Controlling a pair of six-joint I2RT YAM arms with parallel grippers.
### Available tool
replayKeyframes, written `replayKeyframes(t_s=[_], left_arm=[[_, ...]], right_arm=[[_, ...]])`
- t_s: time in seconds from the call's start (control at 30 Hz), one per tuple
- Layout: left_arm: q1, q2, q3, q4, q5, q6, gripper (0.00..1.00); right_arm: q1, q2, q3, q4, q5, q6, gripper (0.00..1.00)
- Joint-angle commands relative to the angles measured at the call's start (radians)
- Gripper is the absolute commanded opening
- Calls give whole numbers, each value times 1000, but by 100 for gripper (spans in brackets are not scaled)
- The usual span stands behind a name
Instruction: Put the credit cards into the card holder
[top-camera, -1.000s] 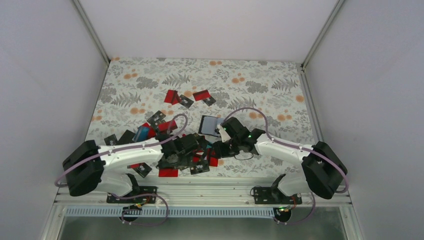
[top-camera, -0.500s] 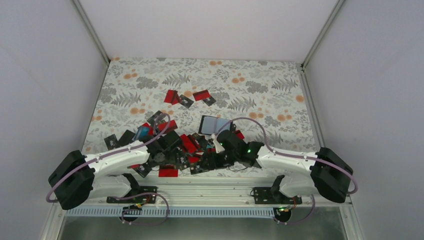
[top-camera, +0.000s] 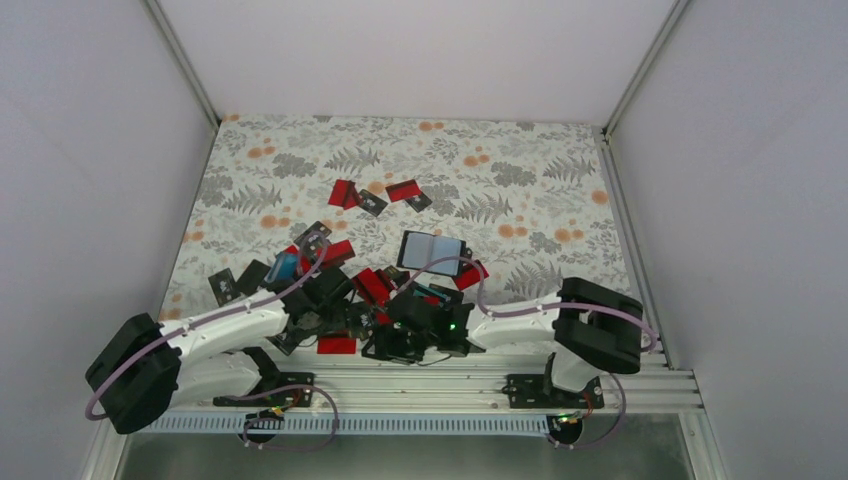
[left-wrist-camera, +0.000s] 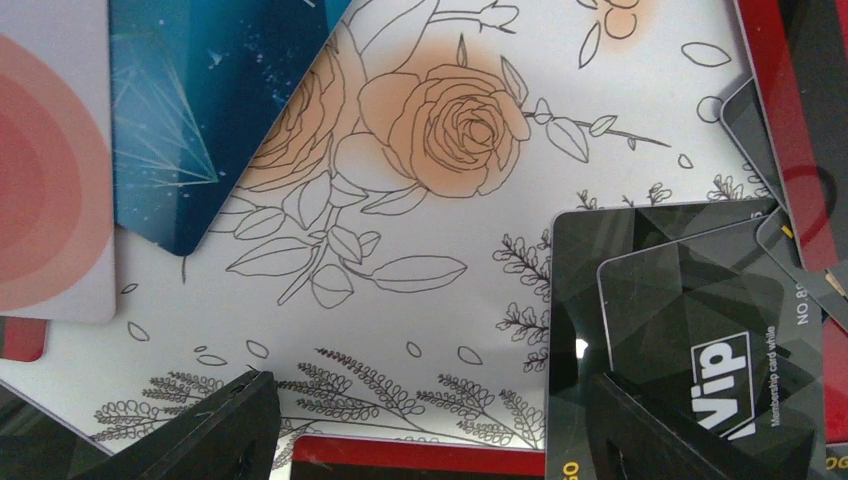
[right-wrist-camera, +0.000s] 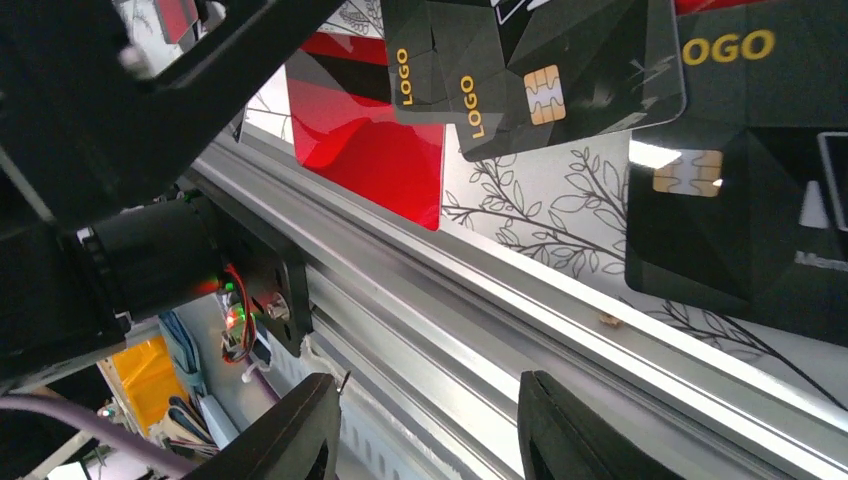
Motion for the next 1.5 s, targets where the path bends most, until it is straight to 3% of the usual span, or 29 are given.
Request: replayKeyframes(t_s=[0.0,0.5,1.2,1.47], left_arm=[[-1,-24,-45,-2,38,-33,76],[-114,33,-25,33,66,-48,75],[-149,-21,-35,38,109,-39,73],[-151,-35,-39,71,138,-37,71]], right_arm=[[17,54,49,63,27,76,47],[26,227,94,159,2,158,46],[-29,376,62,500,-10,259,41],[-82,371,81,505,-11,225,36]])
